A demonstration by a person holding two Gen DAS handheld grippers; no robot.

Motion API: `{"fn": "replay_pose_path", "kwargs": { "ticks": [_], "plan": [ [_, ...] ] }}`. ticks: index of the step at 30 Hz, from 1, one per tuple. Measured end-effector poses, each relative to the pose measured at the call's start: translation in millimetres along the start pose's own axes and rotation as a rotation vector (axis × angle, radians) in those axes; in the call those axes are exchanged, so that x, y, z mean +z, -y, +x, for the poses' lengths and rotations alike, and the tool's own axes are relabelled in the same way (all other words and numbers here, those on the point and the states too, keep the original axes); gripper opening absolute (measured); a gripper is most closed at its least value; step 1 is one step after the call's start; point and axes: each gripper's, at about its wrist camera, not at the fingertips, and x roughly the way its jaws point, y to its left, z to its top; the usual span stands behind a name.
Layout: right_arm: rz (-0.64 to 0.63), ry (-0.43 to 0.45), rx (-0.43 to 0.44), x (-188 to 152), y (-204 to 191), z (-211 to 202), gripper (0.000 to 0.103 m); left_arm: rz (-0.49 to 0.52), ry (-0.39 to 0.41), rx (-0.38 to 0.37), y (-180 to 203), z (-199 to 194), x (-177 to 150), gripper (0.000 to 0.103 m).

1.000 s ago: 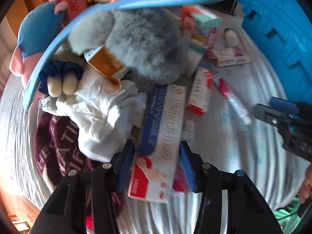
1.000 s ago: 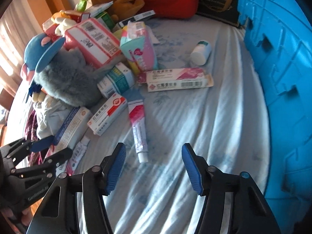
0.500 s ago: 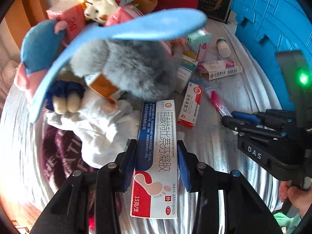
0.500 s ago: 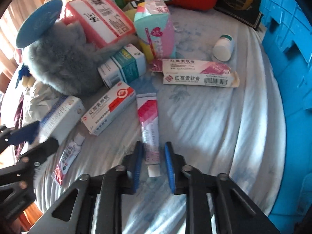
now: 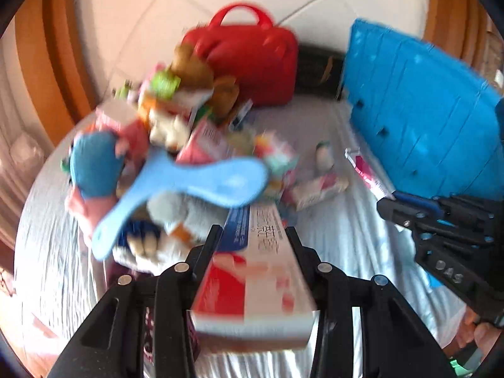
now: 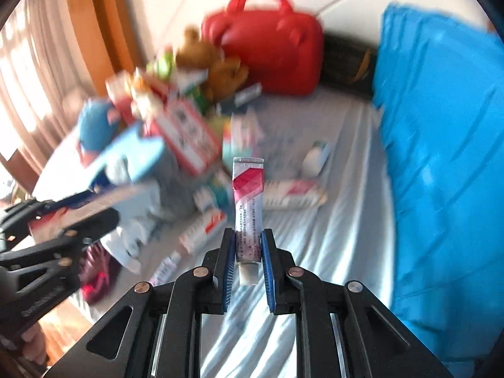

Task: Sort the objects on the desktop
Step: 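Carry the box and tube over the blue crate and open both tools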

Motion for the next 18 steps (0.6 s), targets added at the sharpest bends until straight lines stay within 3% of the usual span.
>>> {"fn": "replay_pose_path", "kwargs": {
  "ticks": [10,15,18],
  "plan": [
    [0.039,0.303,-0.093,30.6,21.3,-128.9,0.016,0.112,0.229,-0.085,62.3,-61.8,60.1,0.039],
    [0.081,0.408,-0.153,35.7,48.6,-182.2,0.016,0.187,0.346,-0.165,112.1,-92.9,93.5,0.039],
    [0.106,0.449,-0.188,35.6,75.7,-208.5,0.016,0.217,0.368,-0.217,146.8,-105.0,108.7,0.039]
  ]
}}
